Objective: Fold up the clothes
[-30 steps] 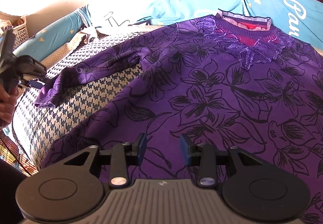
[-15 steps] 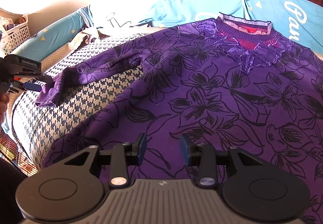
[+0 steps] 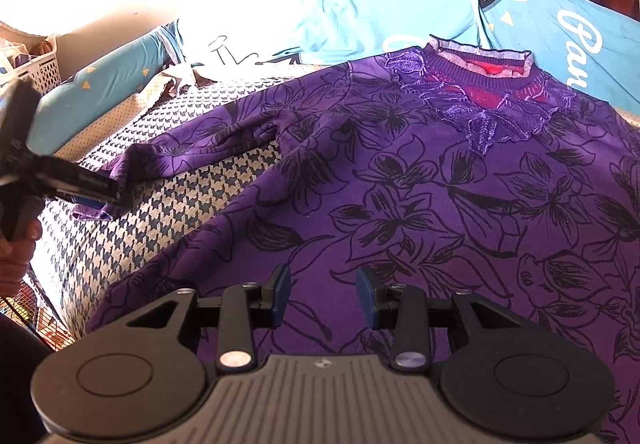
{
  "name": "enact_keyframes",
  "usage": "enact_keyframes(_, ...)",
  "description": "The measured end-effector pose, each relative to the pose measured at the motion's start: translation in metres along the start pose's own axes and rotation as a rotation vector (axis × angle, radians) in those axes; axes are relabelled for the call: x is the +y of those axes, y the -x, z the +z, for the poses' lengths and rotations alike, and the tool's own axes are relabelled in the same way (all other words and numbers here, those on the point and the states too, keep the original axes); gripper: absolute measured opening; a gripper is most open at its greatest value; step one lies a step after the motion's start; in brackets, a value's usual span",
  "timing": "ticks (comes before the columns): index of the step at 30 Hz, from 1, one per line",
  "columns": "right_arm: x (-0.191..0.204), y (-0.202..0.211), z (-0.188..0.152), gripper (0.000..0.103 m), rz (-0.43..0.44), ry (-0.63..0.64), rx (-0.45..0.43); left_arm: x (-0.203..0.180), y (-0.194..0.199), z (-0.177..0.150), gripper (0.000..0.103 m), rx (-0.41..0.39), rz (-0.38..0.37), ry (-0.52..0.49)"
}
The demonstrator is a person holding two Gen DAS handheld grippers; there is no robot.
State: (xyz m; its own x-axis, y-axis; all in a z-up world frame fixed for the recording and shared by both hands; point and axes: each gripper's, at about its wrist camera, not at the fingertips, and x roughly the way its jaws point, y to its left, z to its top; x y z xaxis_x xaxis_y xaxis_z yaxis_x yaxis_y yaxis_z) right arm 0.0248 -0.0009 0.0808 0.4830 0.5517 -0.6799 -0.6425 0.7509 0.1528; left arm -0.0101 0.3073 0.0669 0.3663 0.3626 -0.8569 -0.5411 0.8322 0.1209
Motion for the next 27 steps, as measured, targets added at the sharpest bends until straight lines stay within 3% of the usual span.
enact_keyframes(8,-0.002,0.0,0.0,0.036,-0.013,0.007,-0.007,0.024,0.008,-0.006,0.015,0.017,-0.017,0.132)
enact_keyframes(14,-0.004,0.002,0.0,0.036,-0.023,0.008,-0.013,0.053,0.028,-0.015,0.015,0.011,0.041,0.254)
enact_keyframes(20,-0.007,0.006,0.001,0.036,-0.02,0.001,-0.022,0.074,0.046,-0.021,0.017,0.007,0.066,0.283)
enact_keyframes(23,-0.007,0.006,0.002,0.036,-0.022,0.001,-0.025,0.074,0.05,-0.022,0.022,-0.007,0.072,0.288)
enact_keyframes(26,-0.007,0.007,0.002,0.036,-0.026,0.007,-0.024,0.069,0.058,-0.022,0.068,-0.047,0.026,0.265)
enact_keyframes(27,-0.007,0.007,0.002,0.036,-0.027,0.008,-0.024,0.067,0.06,-0.022,0.072,-0.062,0.015,0.255)
